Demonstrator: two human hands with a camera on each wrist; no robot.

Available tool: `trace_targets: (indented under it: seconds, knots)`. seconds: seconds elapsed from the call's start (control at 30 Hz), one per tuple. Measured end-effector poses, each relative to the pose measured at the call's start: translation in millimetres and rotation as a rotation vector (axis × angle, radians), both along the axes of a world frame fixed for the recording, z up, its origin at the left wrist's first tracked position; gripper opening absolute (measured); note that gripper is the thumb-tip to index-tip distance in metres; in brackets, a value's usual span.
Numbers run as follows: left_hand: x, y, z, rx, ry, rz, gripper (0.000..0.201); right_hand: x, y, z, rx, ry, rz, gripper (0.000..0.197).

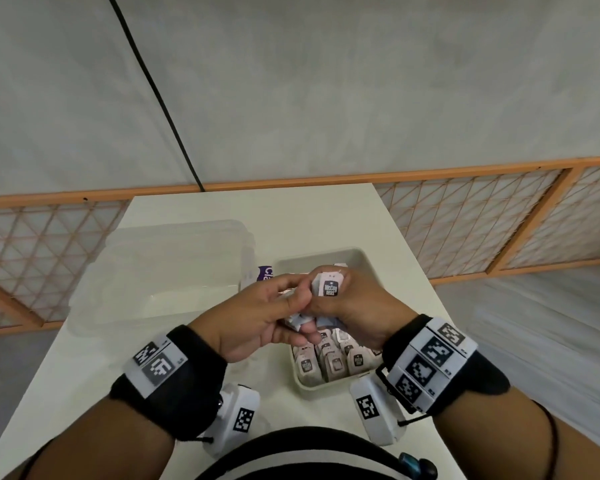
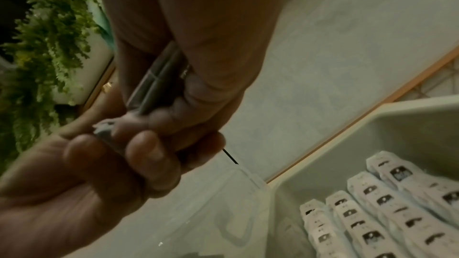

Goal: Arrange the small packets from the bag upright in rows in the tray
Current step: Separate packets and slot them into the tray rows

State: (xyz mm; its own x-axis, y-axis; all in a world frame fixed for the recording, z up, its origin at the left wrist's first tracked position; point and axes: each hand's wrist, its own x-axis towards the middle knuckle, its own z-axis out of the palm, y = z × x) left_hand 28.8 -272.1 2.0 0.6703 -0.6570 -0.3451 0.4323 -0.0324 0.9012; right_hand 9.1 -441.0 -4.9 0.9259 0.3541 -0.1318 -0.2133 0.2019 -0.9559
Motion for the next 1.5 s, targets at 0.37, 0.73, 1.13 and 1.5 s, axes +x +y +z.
trace_targets:
  seconds: [0.37, 0.73, 1.13, 1.5]
  knots:
    - [28, -8, -19, -0.045, 0.142, 0.102, 0.032, 29, -21, -5, 0.207, 0.443, -0.097, 0.020]
    - [39, -12, -33, 0.006, 0.025, 0.269, 0.022, 41, -28, -14, 0.077, 0.429, -0.256, 0.017]
    - [42, -12, -39, 0.043, -0.084, 0.386, 0.021, 38, -44, 0, -0.205, 0.097, -0.262, 0.026]
    - [34, -24, -32, 0.164, -0.374, 0.325, 0.016, 45, -38, 11, -0.383, -0.106, -0.183, 0.019]
